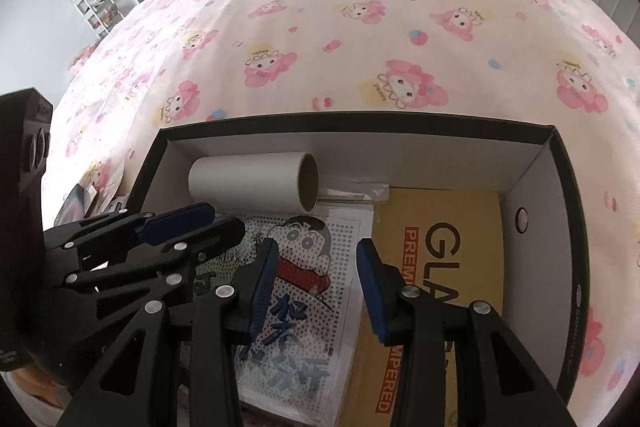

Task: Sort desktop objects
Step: 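Withdraw the left tool from the shoebox and move toward the item pile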

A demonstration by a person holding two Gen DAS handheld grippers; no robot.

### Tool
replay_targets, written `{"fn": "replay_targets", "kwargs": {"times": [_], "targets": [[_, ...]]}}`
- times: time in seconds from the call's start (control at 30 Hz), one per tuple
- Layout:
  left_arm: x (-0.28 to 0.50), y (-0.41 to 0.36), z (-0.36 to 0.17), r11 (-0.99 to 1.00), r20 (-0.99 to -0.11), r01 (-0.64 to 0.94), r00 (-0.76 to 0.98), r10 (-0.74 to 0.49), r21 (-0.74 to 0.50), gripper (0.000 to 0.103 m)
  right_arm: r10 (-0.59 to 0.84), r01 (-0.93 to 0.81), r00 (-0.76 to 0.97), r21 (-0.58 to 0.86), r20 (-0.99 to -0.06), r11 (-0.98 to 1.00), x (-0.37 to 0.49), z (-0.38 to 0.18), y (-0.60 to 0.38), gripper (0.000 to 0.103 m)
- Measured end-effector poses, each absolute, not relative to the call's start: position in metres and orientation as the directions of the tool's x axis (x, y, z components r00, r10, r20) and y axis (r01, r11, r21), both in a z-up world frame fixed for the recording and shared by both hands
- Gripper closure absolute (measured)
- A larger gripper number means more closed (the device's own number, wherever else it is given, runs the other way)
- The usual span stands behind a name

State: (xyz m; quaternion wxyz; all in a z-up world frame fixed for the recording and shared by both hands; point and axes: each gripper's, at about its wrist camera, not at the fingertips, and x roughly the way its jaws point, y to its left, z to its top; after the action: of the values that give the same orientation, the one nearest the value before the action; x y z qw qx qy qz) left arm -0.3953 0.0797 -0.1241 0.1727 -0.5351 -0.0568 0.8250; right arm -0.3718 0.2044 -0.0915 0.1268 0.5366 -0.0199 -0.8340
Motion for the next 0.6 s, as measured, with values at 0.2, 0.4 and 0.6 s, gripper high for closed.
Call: {"fn": "replay_targets", "kwargs": {"times": [0.2, 0.4, 0.6], "targets": [[-0.367, 0.074, -0.097, -0.930, -0.838, -0.245, -0.413, 0.356, -0.274, 0.075, -0.208, 0.210, -0.431, 0.126, -0.878, -0.969, -0.352, -0.079, 0.197, 0.066], [-0.326, 0.067, -0.062, -0.932, -0.806, -0.252, -0.474, 0.353, -0.260, 0.075, -0.212, 0.209, -0.485, 0.123, -0.848, -0.970, -0.310, -0.054, 0.193, 0.066], [-0.254, 0.047, -0.023, -0.936, -0.761, -0.257, -0.548, 0.347, -0.242, 0.075, -0.195, 0.244, -0.573, 0.062, -0.796, -0.968, -0.246, -0.015, 0.178, 0.066]]}}
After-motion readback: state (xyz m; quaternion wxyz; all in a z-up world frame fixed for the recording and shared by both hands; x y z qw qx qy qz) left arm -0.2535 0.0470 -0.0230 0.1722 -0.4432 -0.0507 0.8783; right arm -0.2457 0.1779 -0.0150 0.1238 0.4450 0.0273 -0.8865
